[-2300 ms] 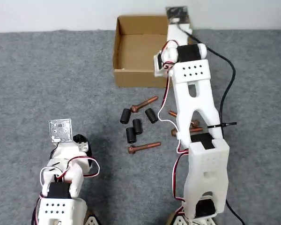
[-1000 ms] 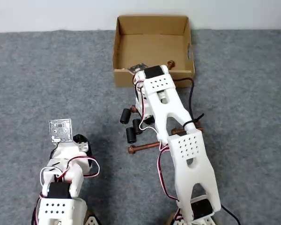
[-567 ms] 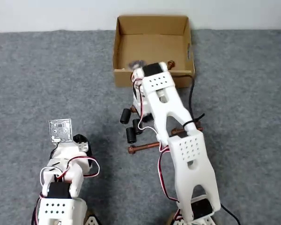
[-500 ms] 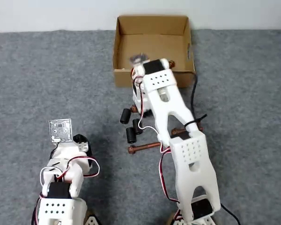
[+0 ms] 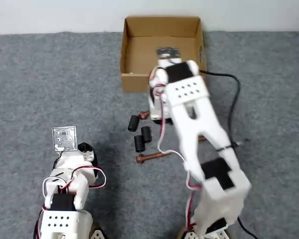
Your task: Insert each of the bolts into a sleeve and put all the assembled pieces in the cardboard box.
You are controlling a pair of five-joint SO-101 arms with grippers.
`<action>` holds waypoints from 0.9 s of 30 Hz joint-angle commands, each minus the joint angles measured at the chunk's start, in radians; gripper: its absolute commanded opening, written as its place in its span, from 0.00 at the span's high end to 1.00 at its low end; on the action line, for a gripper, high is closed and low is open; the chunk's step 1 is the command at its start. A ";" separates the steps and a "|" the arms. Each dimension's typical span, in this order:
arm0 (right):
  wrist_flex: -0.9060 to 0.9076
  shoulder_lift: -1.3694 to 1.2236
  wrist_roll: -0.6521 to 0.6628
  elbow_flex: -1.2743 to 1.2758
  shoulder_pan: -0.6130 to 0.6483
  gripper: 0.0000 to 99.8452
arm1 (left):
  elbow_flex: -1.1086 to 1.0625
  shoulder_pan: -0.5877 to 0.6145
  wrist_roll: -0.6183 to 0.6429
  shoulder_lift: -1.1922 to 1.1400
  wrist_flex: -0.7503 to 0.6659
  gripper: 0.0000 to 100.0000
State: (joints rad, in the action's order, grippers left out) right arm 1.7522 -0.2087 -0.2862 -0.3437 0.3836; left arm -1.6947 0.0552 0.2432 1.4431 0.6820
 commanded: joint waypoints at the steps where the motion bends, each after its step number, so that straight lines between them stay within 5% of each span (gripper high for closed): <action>1: 0.041 0.205 -0.080 0.118 -0.068 0.99 | 0.004 0.006 0.002 0.002 -0.023 1.00; 27: -0.249 1.357 -0.064 1.111 -0.621 0.99 | 0.004 -0.008 -0.005 0.002 -0.023 0.99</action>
State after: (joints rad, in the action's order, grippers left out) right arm 1.5205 1.0587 -0.3705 0.7518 -0.1857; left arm -1.6947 0.0552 0.2432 1.4431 0.6820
